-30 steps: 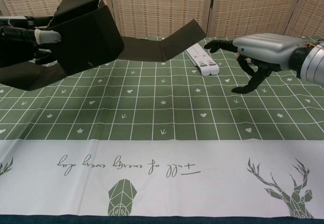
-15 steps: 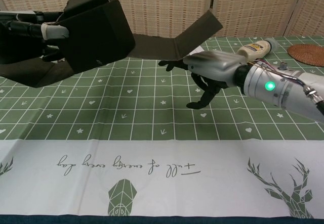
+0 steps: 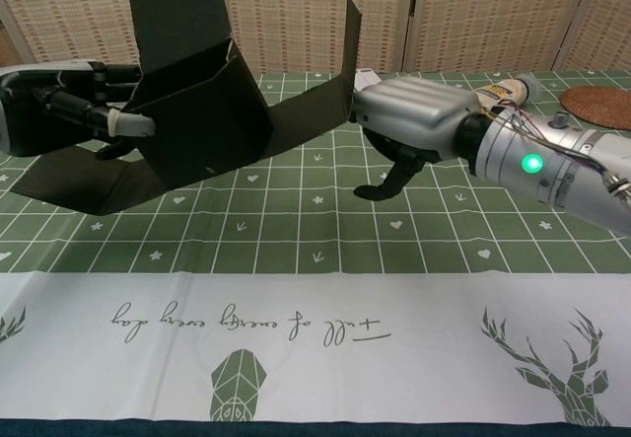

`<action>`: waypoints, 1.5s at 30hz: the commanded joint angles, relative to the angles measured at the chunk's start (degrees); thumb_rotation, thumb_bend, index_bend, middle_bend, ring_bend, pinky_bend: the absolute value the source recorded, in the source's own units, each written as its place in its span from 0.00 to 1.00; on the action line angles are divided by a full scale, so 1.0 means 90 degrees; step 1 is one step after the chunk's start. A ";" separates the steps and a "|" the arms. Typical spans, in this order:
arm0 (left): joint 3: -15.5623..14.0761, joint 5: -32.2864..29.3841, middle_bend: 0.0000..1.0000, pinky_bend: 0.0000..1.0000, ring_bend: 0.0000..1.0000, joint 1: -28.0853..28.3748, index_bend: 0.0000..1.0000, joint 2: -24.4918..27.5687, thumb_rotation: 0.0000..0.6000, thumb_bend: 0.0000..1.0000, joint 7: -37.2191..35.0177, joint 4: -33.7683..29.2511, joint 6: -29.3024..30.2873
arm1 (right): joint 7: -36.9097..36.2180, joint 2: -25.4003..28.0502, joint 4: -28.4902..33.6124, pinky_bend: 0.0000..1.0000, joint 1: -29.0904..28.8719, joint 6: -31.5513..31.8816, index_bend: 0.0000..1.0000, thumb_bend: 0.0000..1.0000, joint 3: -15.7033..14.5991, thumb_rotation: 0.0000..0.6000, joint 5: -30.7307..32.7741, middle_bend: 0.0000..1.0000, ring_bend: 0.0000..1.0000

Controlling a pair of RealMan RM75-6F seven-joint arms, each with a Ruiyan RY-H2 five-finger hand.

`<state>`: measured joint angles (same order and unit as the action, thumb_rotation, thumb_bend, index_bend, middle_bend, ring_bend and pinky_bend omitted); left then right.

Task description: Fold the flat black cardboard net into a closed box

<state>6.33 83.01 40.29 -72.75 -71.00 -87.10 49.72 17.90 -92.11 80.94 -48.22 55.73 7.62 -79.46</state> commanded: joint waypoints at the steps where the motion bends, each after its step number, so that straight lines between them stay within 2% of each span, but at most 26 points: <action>1: 0.0009 -0.0072 0.22 0.78 0.60 0.0000 0.27 -0.0065 1.00 0.05 0.0148 0.0036 -0.0036 | 0.0124 0.0043 0.0087 1.00 -0.0005 -0.0039 0.00 0.31 -0.0012 1.00 0.0013 0.21 0.75; 9: 0.0046 -0.0216 0.22 0.78 0.60 0.0015 0.27 -0.0205 1.00 0.05 0.0615 0.0065 -0.0121 | 0.0397 0.0114 0.0272 1.00 -0.0039 -0.0206 0.00 0.31 -0.0068 1.00 0.0074 0.22 0.76; 21: 0.0104 -0.0441 0.22 0.78 0.59 -0.0015 0.27 -0.0276 1.00 0.05 0.1237 0.0104 -0.0227 | 0.0548 0.0422 0.0580 1.00 0.0125 -0.0034 0.00 0.31 -0.0102 1.00 0.0075 0.22 0.76; 32: 0.0166 -0.0598 0.22 0.78 0.59 0.0011 0.27 -0.0406 1.00 0.05 0.1778 0.0044 -0.0361 | 0.0565 0.0451 0.0689 1.00 0.0168 -0.0035 0.00 0.31 -0.0174 1.00 -0.0019 0.22 0.76; 39: 0.0180 -0.0697 0.22 0.78 0.59 0.0004 0.27 -0.0543 1.00 0.05 0.1954 0.0066 -0.0465 | 0.0484 0.0318 0.0587 1.00 0.0193 0.0049 0.00 0.31 -0.0240 1.00 -0.0217 0.22 0.76; 45: 0.0180 -0.0712 0.22 0.78 0.59 -0.0017 0.27 -0.0680 1.00 0.05 0.1983 0.0129 -0.0533 | 0.0340 0.0002 0.0189 1.00 0.0240 0.0435 0.00 0.31 -0.0307 1.00 -0.0703 0.23 0.76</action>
<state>7.94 76.59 40.16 -78.83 -53.13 -85.98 44.96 21.50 -91.34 83.44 -46.19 58.89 5.09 -84.94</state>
